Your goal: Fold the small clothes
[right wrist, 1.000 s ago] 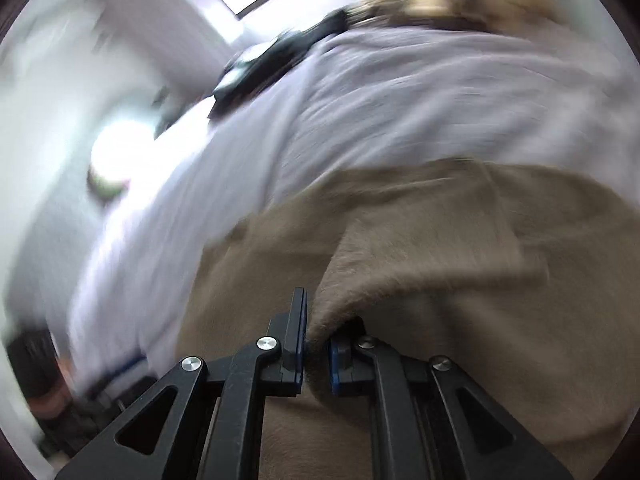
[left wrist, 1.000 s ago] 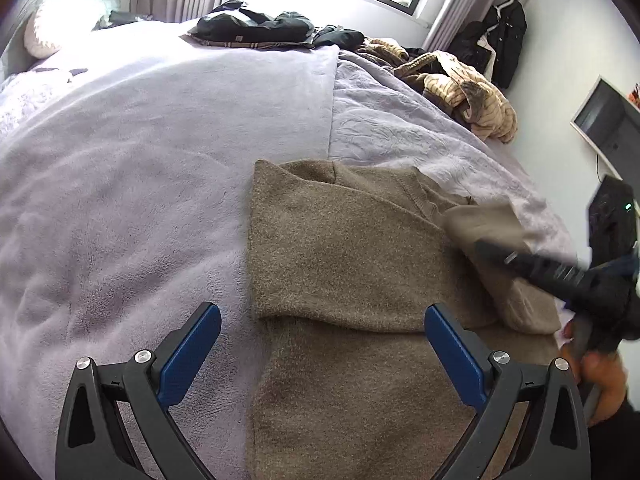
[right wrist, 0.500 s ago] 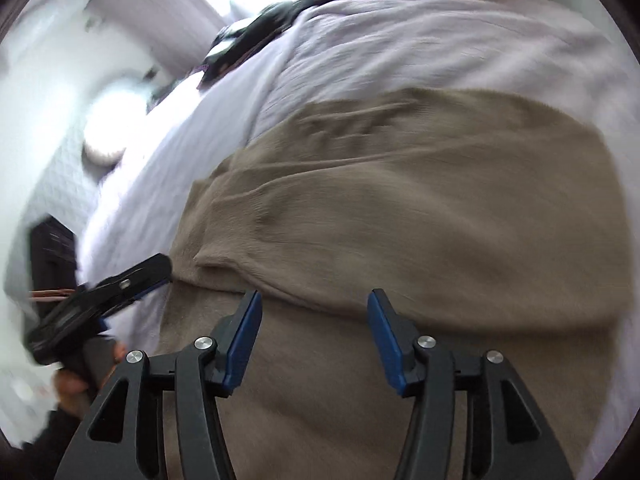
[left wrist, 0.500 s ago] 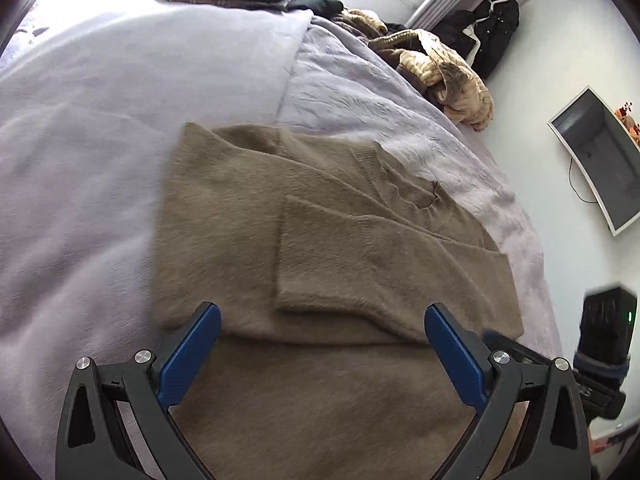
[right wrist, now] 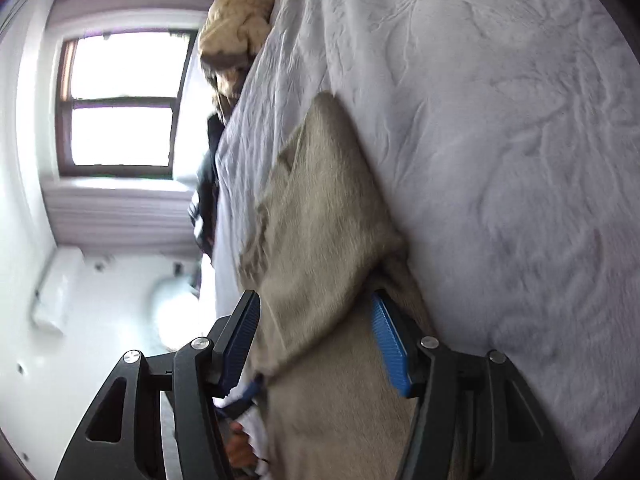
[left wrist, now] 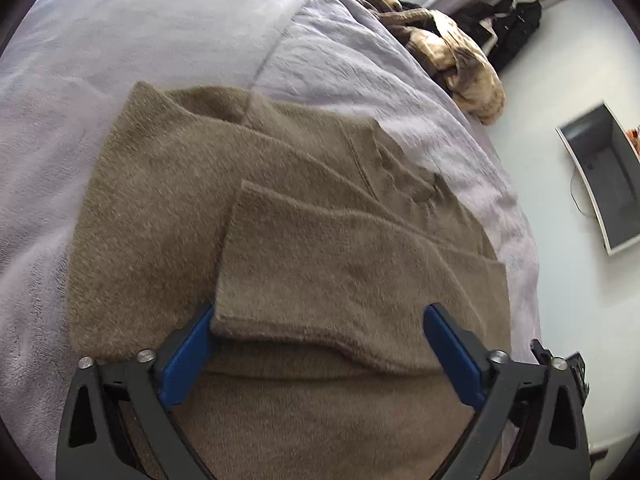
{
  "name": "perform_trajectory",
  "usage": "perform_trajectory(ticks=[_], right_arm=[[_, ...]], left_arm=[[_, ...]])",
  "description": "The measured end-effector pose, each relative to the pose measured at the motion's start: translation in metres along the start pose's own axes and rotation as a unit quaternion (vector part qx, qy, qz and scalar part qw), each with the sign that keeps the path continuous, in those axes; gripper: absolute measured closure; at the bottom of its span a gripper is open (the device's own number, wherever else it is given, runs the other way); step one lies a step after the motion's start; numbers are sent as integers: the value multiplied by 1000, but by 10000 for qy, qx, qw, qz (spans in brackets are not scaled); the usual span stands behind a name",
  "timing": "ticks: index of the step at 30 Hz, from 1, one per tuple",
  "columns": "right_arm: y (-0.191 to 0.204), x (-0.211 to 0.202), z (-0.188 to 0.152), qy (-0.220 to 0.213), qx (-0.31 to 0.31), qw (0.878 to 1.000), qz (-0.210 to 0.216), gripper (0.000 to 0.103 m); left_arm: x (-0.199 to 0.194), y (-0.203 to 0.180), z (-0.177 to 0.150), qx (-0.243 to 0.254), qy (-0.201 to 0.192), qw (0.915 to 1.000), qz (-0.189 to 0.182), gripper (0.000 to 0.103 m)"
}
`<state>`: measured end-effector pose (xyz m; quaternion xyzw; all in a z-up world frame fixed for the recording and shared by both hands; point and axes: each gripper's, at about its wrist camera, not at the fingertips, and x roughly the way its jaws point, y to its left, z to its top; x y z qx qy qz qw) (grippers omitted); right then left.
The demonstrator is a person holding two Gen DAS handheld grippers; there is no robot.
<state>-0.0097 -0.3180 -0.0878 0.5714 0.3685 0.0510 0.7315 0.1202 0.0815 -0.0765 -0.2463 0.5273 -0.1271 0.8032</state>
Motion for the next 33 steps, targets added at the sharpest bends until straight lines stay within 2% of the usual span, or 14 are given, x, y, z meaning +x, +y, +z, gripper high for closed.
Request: perform_trajectory(ticks=[2,3,4,8,12,16,20,23,24,25,28,31,32,33], right_arm=[[0,13,4,-59,111,9999,17,43],[0,16,6,-63,135,9999,-29,60],[3,19,7,-15,84,9998,-199,95],[19,7,15,-85,-463,9983,-343,97],[15,5,22,-29,-997,9900,-1002,97],[4,8,24,101,-1013,9900,-977,97],[10,0,20,361,-1272,9848,-1125,94],[18,-16,16,336,-1576,9793,-1222,73],[20,-23,16,248,-1659,9788,-1178,56],[21,-30,16,186,-1688,9792,-1110,47],[15,-38,30,24,-1420,9854,-934,47],[2,-22,46,158,-939,9930,-701,48],[-1,-15,48,261,-830,9939,-682,51],[-1,-8,48,388,-803,9936,-688,68]], left_arm=[[3,0,2,14,-20,9998,188,44],[4,1,3,46,6,9997,221,74],[6,3,3,44,94,9998,142,91],[-10,0,-6,286,-79,9995,65,91],[-5,1,-15,400,-12,9990,175,91],[-4,6,-19,460,-37,9984,340,90],[-27,14,-17,752,-426,9903,1091,84],[-40,32,-14,617,-416,9915,1068,84],[-44,36,-13,526,-418,9926,1009,84],[-46,37,-11,478,-433,9930,987,84],[-43,27,-10,591,-427,9926,973,84],[-34,7,-9,849,-372,9915,910,84],[-31,0,-10,929,-370,9909,903,84],[-28,-7,-10,999,-364,9900,922,84]])
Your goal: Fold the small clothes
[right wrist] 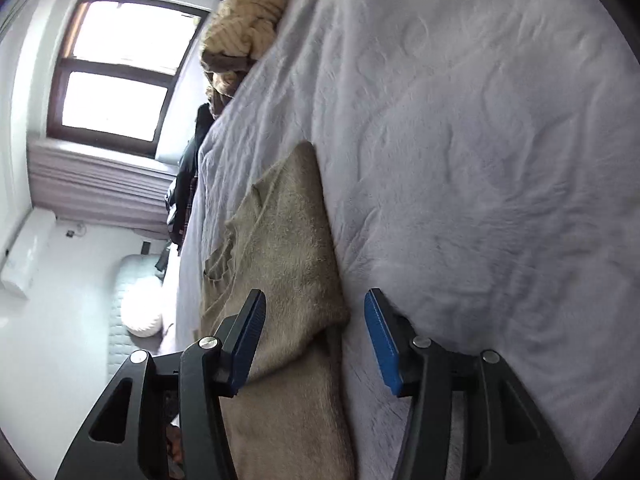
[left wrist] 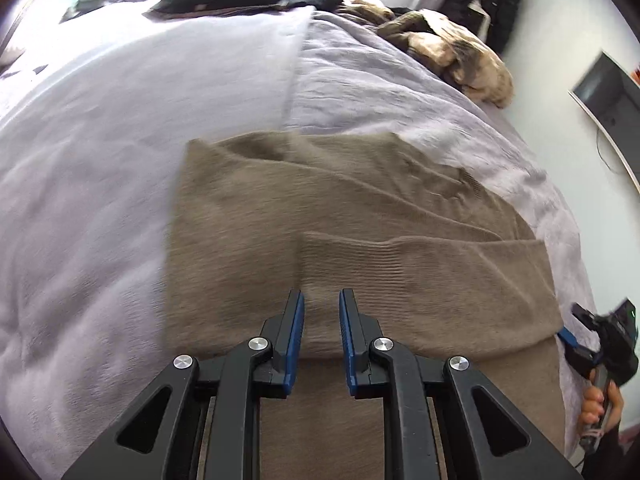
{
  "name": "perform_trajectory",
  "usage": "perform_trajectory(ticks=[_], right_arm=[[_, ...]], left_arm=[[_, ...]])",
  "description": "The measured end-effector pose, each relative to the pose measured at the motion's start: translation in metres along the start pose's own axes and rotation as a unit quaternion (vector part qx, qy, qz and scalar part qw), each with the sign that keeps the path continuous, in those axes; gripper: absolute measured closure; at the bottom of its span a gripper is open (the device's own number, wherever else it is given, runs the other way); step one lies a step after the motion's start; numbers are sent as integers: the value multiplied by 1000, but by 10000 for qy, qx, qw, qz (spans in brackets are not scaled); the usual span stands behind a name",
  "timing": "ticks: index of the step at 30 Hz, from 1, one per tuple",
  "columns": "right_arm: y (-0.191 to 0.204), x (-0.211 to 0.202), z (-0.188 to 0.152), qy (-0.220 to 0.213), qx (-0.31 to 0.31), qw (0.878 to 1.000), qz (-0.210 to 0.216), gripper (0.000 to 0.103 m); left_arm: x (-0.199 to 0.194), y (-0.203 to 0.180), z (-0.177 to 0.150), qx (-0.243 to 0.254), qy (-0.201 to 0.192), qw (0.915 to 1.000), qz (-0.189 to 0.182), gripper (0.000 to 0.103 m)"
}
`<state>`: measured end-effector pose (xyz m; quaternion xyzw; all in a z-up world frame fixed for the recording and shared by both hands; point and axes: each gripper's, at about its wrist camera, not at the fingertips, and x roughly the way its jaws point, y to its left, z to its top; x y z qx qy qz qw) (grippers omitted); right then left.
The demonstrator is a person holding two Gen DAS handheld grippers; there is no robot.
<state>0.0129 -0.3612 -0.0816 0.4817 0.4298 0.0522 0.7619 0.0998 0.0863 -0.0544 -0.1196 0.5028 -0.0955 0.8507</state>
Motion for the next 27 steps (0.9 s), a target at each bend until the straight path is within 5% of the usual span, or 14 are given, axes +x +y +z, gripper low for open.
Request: perform_trajectory(ticks=[1,6,8,12,21,27], right_arm=[[3,8,0,142,-67,9998,-97,87],[39,4,-5,-6,-1304,9824,-1336,88],[37,8,-6,70,-1549,9711,-1813,88],[34,-7,-10,-49,-1337,9763,-1701,88],[82,-33,-28,-374,-2025,9633,-1722,84],[87,29,-48,219,-2825,9213,-2663,85]], left_arm=[[2,-5,0,49,6,10000,31,84],[31,-10,-7,407,244,9967,666,84],[34,-7,-11,511,193,9967,597,84],[17,-6,-11,568,182,9960,670,83],[-11,-15,-4,654,-89,9969,430,83],[25,-12,-19,621,219,9955,687,83]])
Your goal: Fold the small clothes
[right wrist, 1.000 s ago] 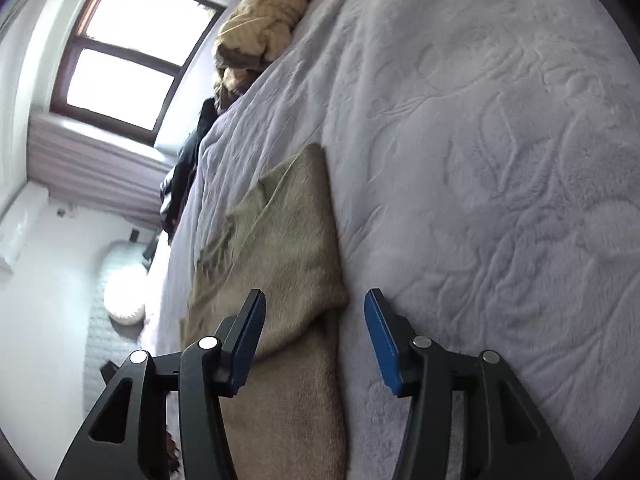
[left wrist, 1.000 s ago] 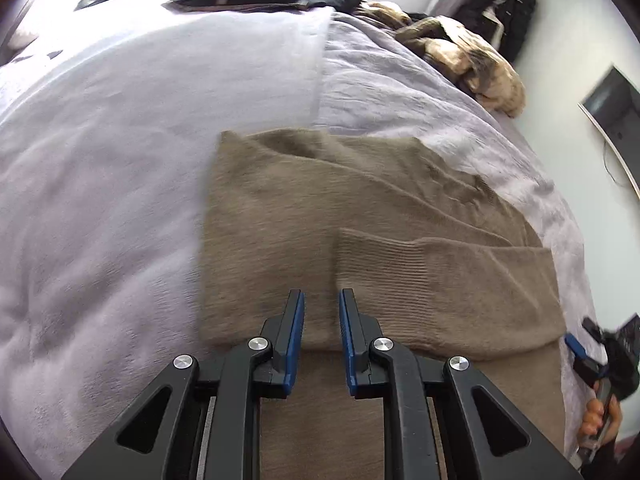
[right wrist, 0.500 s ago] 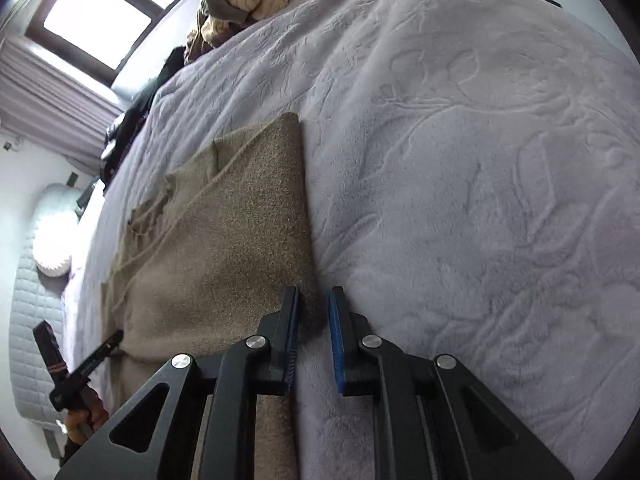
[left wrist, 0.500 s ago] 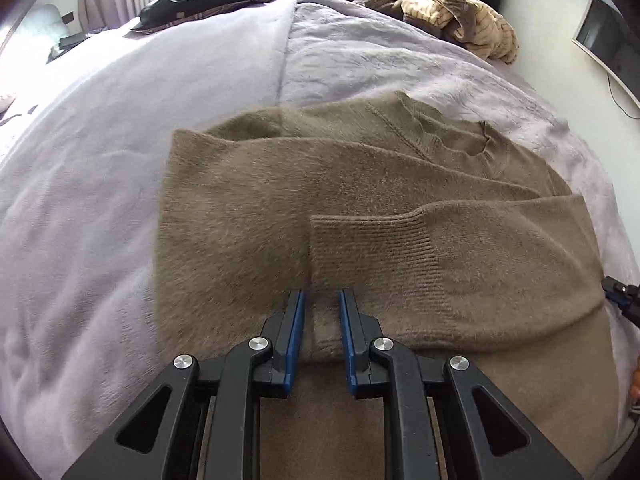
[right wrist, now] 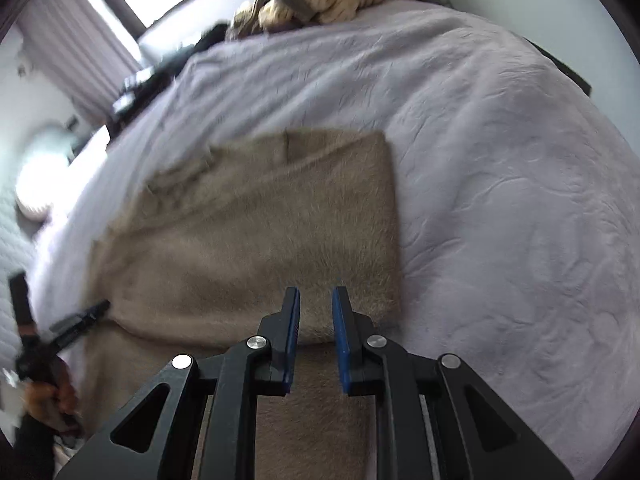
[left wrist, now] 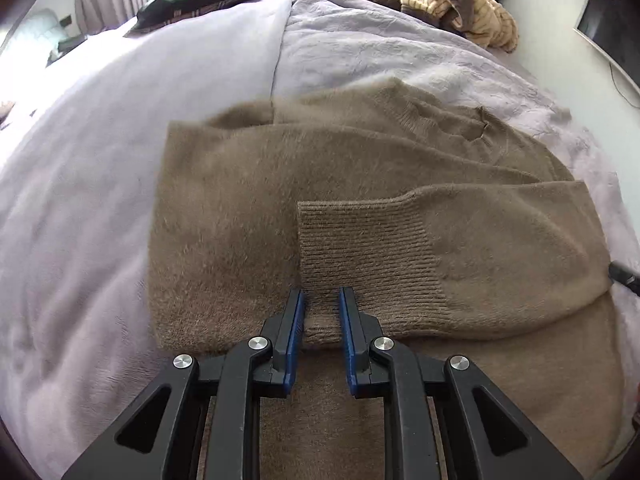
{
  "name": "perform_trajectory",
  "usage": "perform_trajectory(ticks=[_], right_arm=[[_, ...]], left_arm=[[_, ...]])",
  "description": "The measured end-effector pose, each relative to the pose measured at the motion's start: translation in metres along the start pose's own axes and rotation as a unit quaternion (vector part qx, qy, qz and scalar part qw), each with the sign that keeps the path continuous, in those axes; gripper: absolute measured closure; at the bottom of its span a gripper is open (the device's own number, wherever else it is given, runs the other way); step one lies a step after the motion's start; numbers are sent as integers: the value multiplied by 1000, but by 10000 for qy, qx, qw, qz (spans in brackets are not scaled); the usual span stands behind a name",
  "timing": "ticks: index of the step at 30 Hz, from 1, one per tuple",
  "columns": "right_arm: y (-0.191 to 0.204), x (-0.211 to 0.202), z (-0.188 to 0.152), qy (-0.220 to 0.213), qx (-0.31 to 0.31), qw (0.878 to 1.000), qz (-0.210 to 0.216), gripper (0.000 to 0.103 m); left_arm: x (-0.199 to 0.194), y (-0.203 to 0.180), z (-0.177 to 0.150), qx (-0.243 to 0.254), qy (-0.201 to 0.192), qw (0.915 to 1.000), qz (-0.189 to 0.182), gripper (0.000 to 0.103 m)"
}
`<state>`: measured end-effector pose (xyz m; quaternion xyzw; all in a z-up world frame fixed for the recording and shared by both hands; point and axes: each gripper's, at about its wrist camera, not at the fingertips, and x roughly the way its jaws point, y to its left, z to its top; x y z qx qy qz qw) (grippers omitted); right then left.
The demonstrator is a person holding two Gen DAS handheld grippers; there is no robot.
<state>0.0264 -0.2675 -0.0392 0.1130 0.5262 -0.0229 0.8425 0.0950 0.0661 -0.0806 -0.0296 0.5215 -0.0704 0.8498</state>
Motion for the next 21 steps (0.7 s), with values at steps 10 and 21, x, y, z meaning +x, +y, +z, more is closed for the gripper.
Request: perform_trajectory(ticks=[10,21], right_arm=[[-17,-11,-16,-132,144,9996,225,85],[-19,-29,-30,-126,511,9980,357,84]], left_arm=[[-8,2,-7,3,-127,9999,63,83],[-14,-1,-8,-80,-110,9998,120,83]])
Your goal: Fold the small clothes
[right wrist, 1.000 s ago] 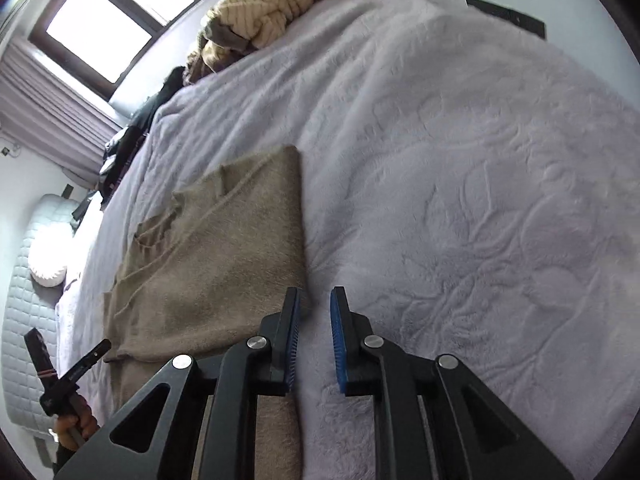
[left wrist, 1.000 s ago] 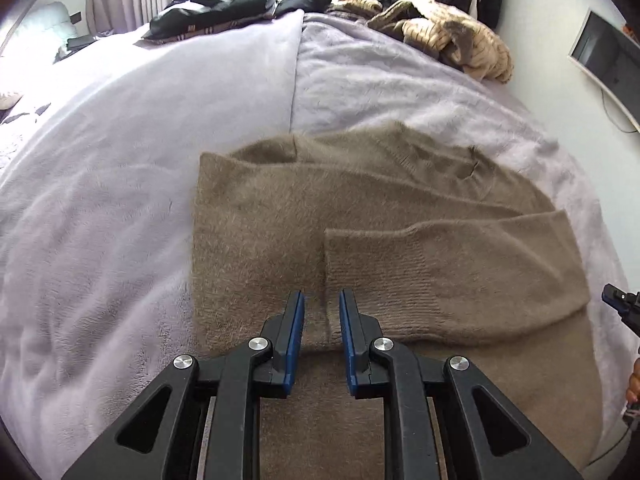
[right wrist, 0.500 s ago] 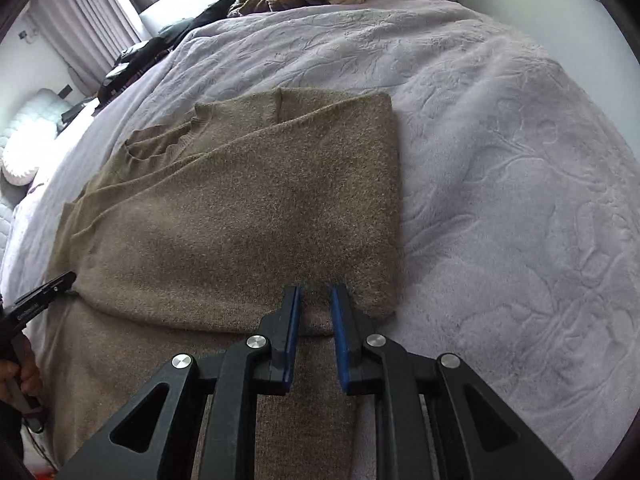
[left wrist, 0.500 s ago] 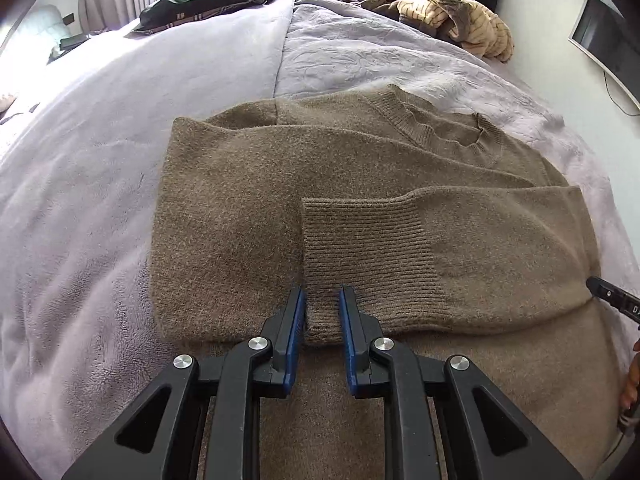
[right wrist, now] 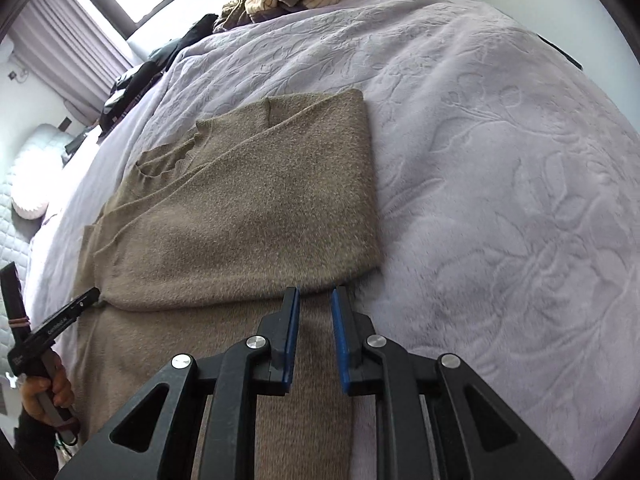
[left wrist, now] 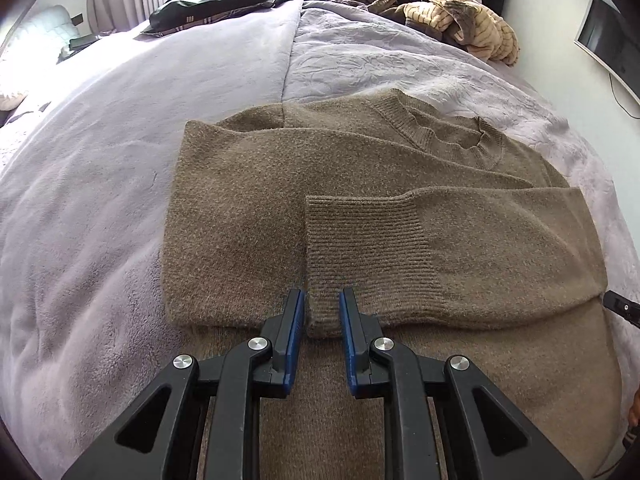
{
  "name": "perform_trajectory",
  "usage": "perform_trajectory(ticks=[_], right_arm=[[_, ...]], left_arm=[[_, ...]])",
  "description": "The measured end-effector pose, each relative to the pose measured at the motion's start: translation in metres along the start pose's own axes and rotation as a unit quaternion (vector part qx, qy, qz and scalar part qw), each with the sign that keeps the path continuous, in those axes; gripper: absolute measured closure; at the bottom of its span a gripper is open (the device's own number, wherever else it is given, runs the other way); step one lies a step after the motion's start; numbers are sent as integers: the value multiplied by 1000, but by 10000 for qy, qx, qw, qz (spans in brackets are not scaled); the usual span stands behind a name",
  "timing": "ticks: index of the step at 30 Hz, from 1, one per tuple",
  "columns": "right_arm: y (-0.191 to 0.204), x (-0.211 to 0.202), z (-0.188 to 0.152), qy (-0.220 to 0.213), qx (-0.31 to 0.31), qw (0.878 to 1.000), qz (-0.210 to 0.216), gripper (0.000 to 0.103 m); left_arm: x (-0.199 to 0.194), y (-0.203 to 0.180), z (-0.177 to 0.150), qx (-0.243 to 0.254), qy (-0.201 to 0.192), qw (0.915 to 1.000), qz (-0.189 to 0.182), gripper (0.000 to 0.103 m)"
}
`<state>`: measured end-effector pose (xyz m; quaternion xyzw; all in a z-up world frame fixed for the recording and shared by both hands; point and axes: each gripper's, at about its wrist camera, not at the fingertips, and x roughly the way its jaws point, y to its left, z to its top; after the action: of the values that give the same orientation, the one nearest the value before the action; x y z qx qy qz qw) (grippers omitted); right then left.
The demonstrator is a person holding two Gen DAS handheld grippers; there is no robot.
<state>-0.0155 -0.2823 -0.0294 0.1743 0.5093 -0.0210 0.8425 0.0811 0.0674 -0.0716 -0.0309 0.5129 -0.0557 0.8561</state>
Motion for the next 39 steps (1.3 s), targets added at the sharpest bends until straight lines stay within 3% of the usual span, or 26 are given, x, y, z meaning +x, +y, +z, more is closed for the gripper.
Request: perform_trajectory(ticks=[19,23,24,25,26,27,31,39], right_arm=[[28,-19,-39,103,-11,9992,381,81],[35,-22,-49,114,-52,9992,372,54],[36,-23,-51,110,-72,9992,368,49],[38,-24,-53,110,-95,9992,367,49],[40,-24,-55,122,-112,9991,379,49],[41,-25,-57,134,-120,9991,393,47],[46,-27,-64,148,-194,9989,407,28],[53,-35,-74,133,-285,9985,438,26]], left_arm=[[-32,4,-46,-81,219,9997,-62,83],[-43,8,-58,-145,243,9996,-96,83],[-45,9,-61,-163,245,9995,-96,78],[-46,9,-63,-165,239,9995,-85,36],[-48,10,-66,-170,209,9996,-34,7],[-54,11,-70,-188,53,9997,115,2],[-60,12,-78,-98,-10,9997,214,1],[-67,23,-91,-350,83,9992,169,1]])
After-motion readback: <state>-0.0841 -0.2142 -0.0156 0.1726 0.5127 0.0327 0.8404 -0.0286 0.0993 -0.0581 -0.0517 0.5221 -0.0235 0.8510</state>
